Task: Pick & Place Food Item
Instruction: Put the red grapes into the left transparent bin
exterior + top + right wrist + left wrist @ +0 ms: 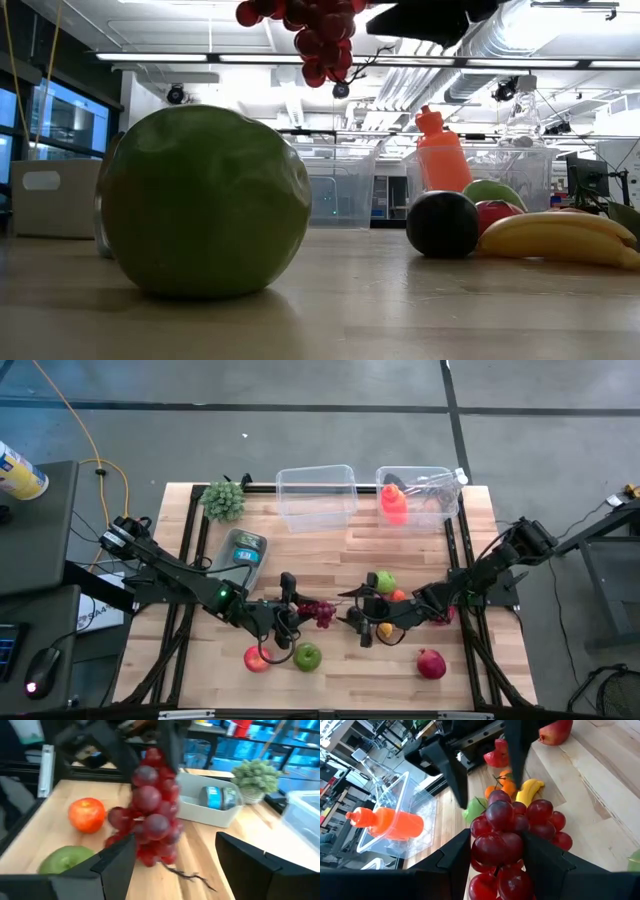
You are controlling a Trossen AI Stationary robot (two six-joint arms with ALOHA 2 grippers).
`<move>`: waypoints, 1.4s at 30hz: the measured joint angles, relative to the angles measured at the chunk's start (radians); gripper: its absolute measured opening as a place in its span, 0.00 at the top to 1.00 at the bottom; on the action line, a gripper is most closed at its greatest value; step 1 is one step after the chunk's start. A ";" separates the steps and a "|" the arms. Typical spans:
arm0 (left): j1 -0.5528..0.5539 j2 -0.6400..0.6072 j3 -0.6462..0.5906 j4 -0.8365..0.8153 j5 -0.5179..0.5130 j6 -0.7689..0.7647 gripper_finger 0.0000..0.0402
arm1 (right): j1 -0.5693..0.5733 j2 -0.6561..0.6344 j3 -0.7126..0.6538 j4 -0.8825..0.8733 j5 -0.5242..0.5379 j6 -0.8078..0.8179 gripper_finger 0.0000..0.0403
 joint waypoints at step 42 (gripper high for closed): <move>0.000 0.000 0.000 0.006 0.000 0.020 0.61 | -0.026 0.000 0.000 0.027 -0.022 -0.072 0.06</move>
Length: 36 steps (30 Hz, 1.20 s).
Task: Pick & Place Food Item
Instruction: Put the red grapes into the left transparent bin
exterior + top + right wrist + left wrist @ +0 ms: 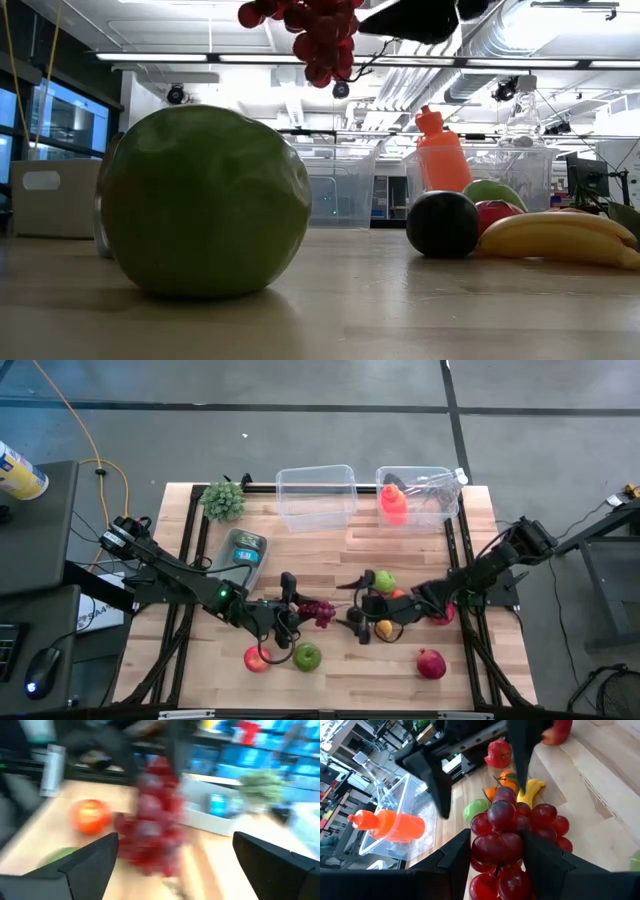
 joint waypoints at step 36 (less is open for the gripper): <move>0.015 0.000 0.000 0.018 0.011 0.002 0.61 | -0.079 0.193 0.000 0.313 -0.273 -0.008 0.05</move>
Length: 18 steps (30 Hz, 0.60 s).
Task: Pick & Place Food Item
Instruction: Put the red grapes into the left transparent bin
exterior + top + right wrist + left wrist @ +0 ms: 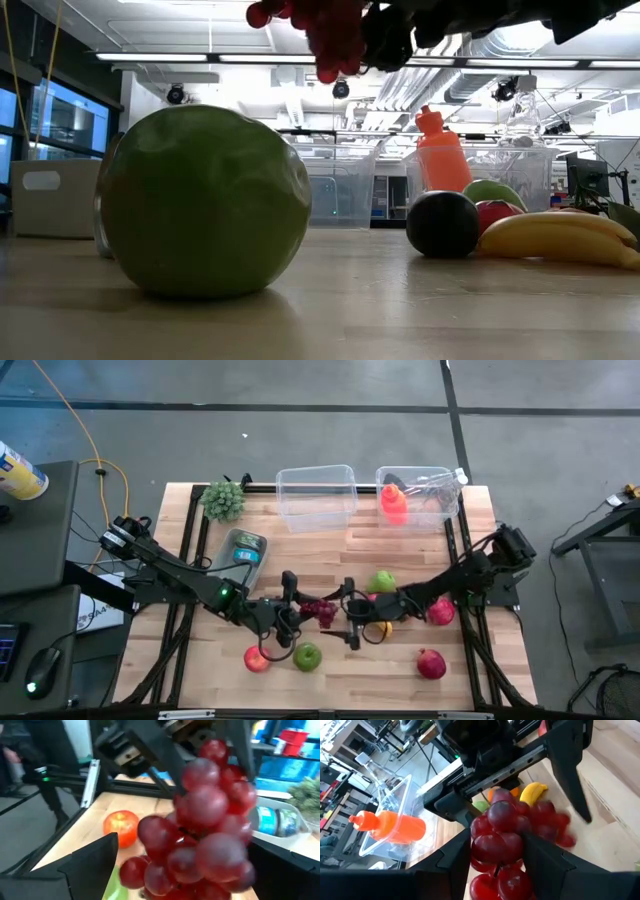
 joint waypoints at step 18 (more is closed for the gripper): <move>0.018 0.000 0.000 0.000 0.004 -0.003 0.61 | -0.018 0.000 0.000 -0.032 -0.025 0.036 0.50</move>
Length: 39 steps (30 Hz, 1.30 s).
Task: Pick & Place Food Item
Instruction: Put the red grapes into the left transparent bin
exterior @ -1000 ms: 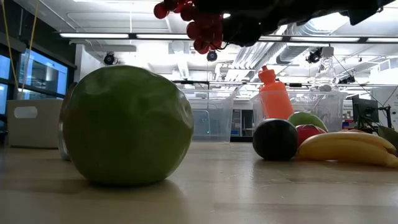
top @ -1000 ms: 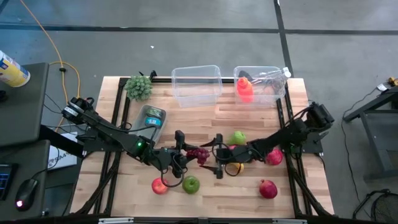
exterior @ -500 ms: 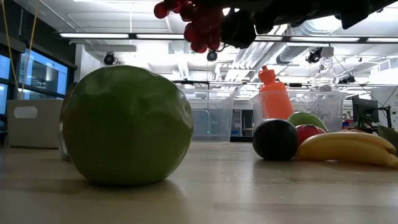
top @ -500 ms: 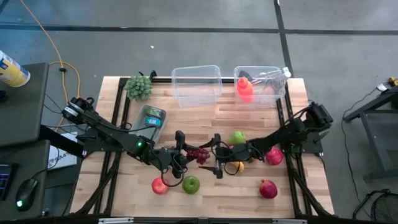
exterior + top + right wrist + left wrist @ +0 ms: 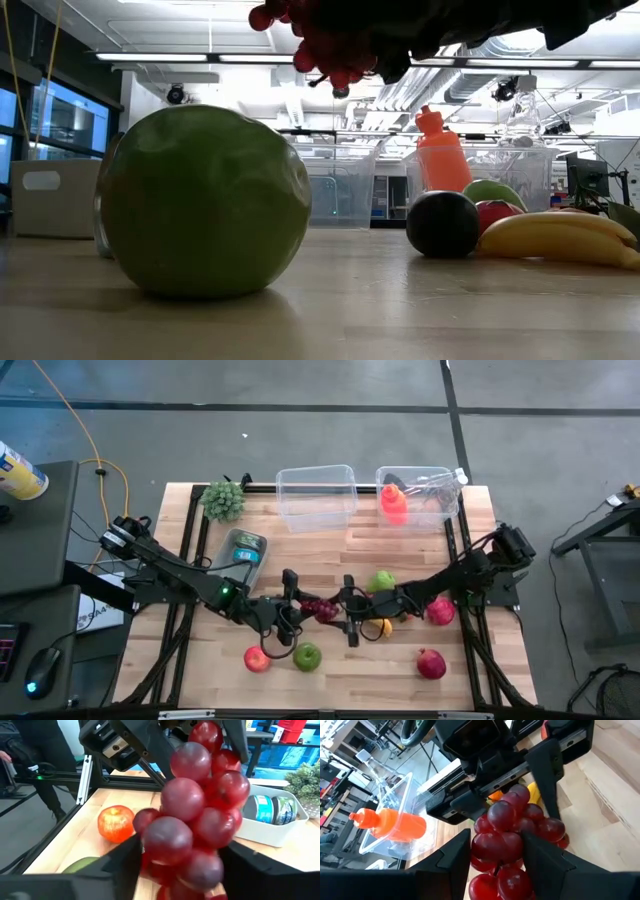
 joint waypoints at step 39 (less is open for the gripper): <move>-0.025 0.056 0.002 0.070 -0.174 -0.143 0.49 | -0.002 -0.001 0.000 -0.060 0.000 -0.056 0.88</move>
